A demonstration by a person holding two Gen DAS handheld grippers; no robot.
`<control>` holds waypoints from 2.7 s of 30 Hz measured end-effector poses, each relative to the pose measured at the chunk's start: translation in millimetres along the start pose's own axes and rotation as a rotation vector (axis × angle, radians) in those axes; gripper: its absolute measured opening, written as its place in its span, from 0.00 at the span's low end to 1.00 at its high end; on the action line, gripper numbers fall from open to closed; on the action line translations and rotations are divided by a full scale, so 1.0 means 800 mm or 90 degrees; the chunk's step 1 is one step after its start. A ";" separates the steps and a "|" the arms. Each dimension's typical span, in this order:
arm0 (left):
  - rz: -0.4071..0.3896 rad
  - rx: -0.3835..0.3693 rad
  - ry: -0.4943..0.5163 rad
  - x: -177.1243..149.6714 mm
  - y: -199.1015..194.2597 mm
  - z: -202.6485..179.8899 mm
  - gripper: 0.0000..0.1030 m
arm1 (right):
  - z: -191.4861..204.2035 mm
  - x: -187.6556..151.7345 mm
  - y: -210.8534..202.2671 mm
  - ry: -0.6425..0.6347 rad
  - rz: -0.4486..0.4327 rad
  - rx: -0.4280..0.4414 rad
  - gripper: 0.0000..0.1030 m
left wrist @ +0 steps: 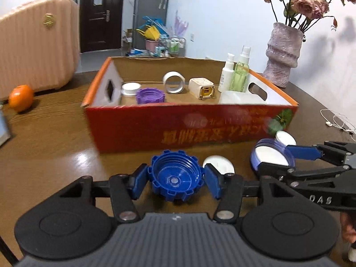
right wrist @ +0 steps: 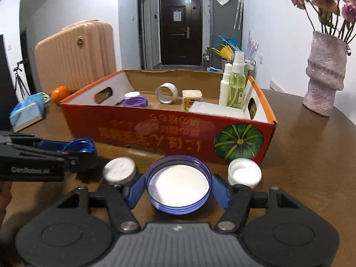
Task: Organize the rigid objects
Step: 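Grasp the blue cap with the left tool while the right tool grasps the blue-rimmed jar lid, then carry the blue cap into the box with the left tool while the right tool carries the jar lid there, then open both tools and withdraw them from the box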
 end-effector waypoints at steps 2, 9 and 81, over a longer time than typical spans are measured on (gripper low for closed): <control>-0.005 0.009 -0.003 -0.023 -0.032 -0.005 0.54 | 0.006 -0.016 -0.024 0.003 -0.005 0.010 0.63; 0.011 -0.005 -0.025 -0.116 -0.118 -0.032 0.54 | 0.032 -0.078 -0.116 -0.006 -0.023 0.034 0.63; 0.015 0.005 -0.015 0.122 -0.106 0.042 0.73 | 0.023 0.207 0.161 0.024 0.159 -0.001 0.64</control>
Point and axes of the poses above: each gripper's, at about its wrist camera, not at the fingertips, and y roughly the way its jaws point, z to its left, x to its top, the point moved 6 cm from there along y, roughly the way its jaws point, and after that the axes turned 5 degrees about z, right-handed, at the moved point
